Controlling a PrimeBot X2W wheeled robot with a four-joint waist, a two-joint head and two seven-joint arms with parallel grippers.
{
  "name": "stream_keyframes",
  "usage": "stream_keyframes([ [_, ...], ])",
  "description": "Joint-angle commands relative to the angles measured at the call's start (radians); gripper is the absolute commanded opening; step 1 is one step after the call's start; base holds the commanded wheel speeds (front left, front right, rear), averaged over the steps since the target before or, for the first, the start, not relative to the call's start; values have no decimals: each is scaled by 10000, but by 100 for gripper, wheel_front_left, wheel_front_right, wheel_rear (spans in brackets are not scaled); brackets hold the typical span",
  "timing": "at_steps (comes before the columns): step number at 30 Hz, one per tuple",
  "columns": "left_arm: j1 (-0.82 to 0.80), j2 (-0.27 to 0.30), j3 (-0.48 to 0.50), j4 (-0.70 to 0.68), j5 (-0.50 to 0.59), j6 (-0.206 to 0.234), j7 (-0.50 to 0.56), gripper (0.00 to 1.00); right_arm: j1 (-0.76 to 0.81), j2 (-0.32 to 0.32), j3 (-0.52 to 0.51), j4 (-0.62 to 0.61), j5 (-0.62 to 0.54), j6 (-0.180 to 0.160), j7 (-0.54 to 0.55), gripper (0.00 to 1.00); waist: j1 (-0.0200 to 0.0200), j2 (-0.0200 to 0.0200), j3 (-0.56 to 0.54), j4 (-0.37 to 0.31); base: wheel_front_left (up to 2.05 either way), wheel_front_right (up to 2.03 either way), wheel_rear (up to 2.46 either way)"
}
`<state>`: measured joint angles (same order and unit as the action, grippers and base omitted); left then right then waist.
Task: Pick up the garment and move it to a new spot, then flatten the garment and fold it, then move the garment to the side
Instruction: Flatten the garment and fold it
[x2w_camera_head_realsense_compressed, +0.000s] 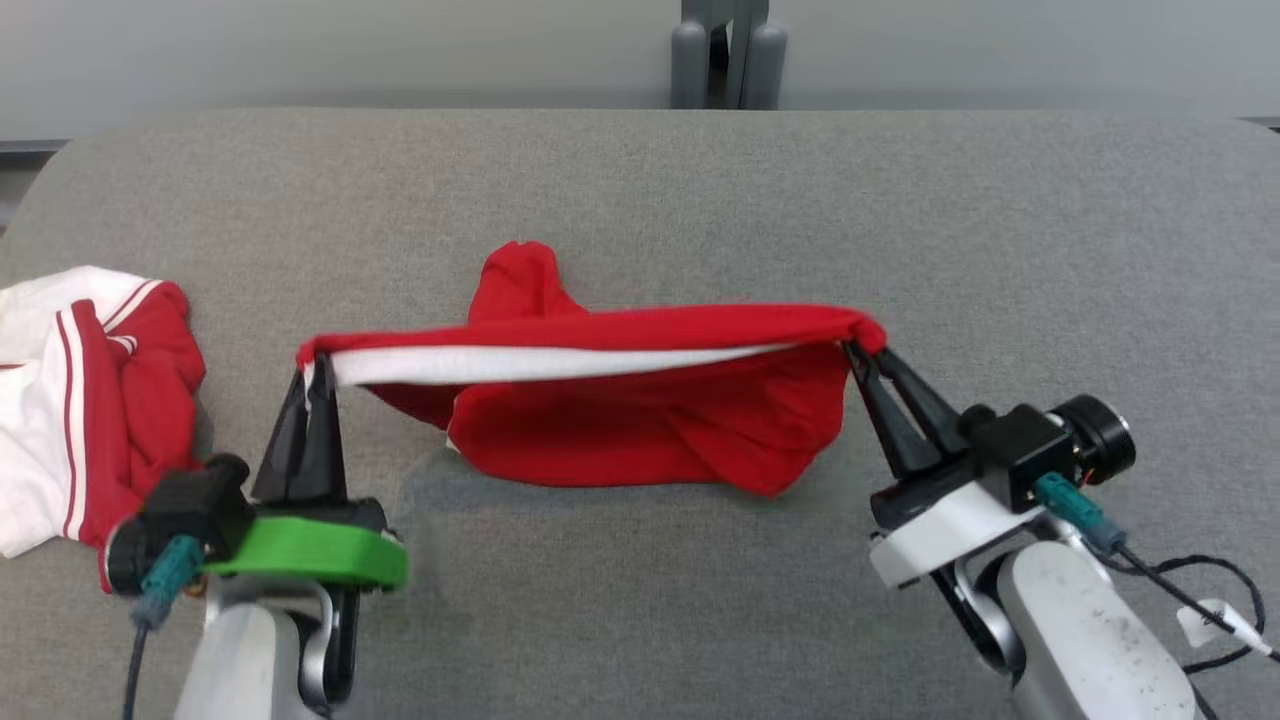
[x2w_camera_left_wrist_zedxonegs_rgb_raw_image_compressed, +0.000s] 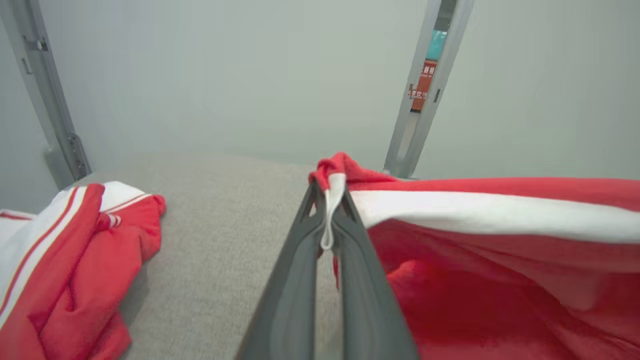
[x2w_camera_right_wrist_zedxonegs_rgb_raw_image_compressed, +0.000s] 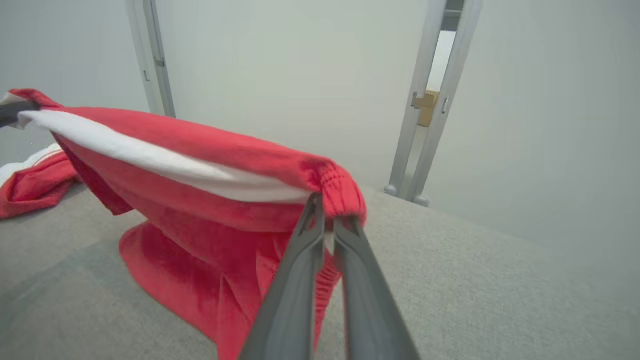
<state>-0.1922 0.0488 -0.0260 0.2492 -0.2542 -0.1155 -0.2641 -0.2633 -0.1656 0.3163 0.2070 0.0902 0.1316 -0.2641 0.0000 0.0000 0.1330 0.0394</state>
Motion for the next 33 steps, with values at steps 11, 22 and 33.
stream_keyframes([
  [11, -4690, 1655, -928, -448, 147, -142, -1, 0, -3031, -1175, -741, -1542, 1187, -18, -1, 0, 0, 0, -144, -575, 0, 0, 0],
  [22, -9138, 1951, -2111, 2555, 383, -5, 115, 0, -7949, -1355, -94, 1272, 893, -16, 9, 0, 0, 0, 2689, -727, 0, 0, 0],
  [33, -9503, 1104, -1327, 2220, 686, 356, 2, 0, -8989, -958, -709, 2132, -450, -16, 2, 0, 0, 0, 3333, -484, 0, 0, 0],
])
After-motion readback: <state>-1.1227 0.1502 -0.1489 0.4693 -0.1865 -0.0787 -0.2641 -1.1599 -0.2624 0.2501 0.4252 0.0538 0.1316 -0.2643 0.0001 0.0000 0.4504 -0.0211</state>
